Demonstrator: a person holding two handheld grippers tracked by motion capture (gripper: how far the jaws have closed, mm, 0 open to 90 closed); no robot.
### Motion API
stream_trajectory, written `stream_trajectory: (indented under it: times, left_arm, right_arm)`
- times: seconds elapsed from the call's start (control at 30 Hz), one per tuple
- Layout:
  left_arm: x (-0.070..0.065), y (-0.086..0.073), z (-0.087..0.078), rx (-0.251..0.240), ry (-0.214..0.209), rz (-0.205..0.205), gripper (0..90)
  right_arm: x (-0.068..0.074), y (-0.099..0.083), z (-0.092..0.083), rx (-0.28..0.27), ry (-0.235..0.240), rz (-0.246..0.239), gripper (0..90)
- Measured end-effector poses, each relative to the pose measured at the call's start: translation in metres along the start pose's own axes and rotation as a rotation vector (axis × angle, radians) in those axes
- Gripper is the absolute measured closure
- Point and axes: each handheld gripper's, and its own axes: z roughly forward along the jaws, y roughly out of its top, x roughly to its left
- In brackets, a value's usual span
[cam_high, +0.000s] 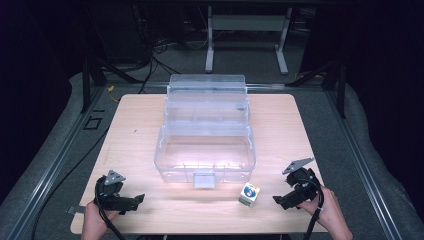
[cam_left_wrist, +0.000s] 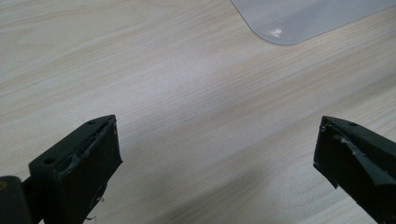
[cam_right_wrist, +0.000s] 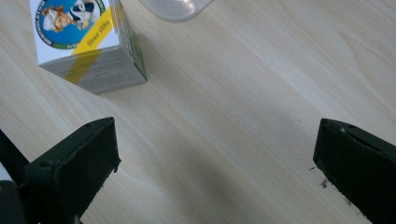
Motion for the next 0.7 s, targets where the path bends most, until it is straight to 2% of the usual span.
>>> stream_trajectory:
  times: [0.33, 0.7]
  left_arm:
    - [-0.001, 0.000, 0.002, 0.006, -0.005, 0.009, 0.1]
    - [-0.004, 0.002, 0.001, 0.011, -0.011, 0.025, 0.1]
  right_arm:
    - [0.018, 0.028, -0.002, 0.026, 0.024, -0.063, 0.0]
    - [0.039, 0.049, -0.001, 0.055, 0.050, -0.125, 0.0]
